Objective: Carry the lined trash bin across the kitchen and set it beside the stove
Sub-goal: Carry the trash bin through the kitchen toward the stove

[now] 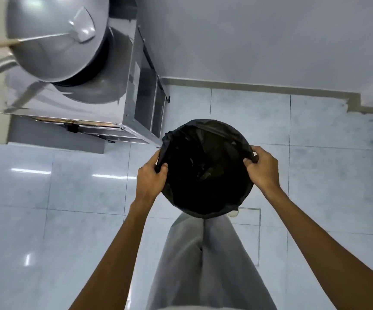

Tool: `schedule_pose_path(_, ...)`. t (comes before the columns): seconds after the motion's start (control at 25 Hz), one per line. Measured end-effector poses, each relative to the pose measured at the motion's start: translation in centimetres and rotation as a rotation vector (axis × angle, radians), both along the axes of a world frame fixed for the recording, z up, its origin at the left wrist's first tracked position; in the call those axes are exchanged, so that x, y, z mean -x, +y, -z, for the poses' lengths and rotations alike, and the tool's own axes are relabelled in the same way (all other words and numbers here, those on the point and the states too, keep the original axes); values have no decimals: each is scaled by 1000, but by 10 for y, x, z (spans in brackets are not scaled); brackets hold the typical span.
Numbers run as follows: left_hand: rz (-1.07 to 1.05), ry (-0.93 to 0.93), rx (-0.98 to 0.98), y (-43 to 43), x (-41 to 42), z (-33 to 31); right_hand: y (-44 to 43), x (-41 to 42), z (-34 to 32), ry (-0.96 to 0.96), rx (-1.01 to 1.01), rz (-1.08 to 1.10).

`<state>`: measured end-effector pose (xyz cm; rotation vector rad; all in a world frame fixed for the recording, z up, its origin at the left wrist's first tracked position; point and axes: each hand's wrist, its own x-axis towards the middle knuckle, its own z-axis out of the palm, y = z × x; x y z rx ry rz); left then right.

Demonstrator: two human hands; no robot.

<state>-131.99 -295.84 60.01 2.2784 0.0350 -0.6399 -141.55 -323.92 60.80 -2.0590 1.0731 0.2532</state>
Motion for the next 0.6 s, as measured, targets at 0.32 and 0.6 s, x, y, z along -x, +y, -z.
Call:
schedule_pose_path(0.32,118,72,-98,-27,-45,195,-30,-38,191,154,-48,-81)
schedule_pose_path(0.6,133,66,-98,-38,-68,346,-45,-63,345,172,-16,-136)
